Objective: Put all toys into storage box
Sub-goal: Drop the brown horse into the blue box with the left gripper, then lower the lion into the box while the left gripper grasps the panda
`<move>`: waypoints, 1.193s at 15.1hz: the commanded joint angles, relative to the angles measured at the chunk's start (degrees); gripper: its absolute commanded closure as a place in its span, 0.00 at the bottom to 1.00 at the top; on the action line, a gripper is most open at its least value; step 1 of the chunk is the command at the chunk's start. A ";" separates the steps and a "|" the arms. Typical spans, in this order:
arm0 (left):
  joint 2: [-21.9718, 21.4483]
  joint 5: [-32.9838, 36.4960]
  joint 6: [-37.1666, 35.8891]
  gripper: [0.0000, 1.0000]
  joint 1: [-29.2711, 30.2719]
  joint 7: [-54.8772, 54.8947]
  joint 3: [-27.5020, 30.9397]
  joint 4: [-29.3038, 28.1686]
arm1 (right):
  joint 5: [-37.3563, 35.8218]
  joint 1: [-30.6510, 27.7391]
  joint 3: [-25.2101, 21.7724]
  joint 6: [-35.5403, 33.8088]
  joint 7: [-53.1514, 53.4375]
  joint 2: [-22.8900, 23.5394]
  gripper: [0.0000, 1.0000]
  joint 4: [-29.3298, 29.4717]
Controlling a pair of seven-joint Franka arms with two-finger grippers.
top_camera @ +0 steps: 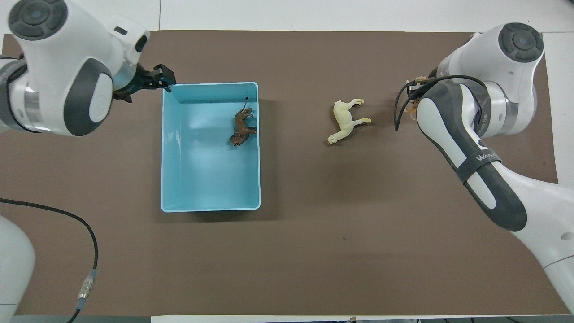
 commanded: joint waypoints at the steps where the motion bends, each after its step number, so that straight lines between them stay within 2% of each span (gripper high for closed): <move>1: -0.55 0.75 7.95 0.00 6.56 13.23 -0.41 -4.11 | -0.19 8.35 -0.35 -9.18 12.04 2.37 1.00 12.72; 2: 0.50 1.19 9.81 0.00 7.97 16.05 -0.41 -3.85 | -0.19 11.08 -0.35 -10.32 14.52 3.77 1.00 15.98; 4: 5.23 3.55 14.11 0.00 11.56 20.98 -0.41 -2.71 | -0.19 16.79 -0.35 -9.47 18.75 6.15 1.00 21.01; 8: 13.06 3.65 26.06 0.00 15.71 23.29 -0.59 -1.65 | 0.69 25.93 0.09 -0.16 24.46 9.05 1.00 21.11; 12: 13.96 3.31 28.10 0.00 18.17 30.04 -0.59 -1.83 | 0.60 31.74 -0.09 8.72 29.65 15.11 1.00 21.55; 15: 14.04 2.60 31.00 0.00 18.44 30.05 -0.59 -3.84 | 0.07 35.35 -0.27 11.88 32.20 16.27 1.00 20.76; 16: 13.96 2.51 31.36 0.00 18.44 30.05 -0.59 -4.28 | 0.08 35.53 -0.27 12.07 33.69 16.10 0.73 20.59; 17: 13.87 2.51 31.36 0.00 18.35 29.97 -0.59 -4.72 | 0.16 36.23 -0.27 12.08 35.53 16.01 0.08 20.50; 18: 13.52 2.60 31.53 0.00 18.52 29.88 -0.50 -5.95 | 0.25 36.59 -0.27 11.29 37.73 16.01 0.00 20.58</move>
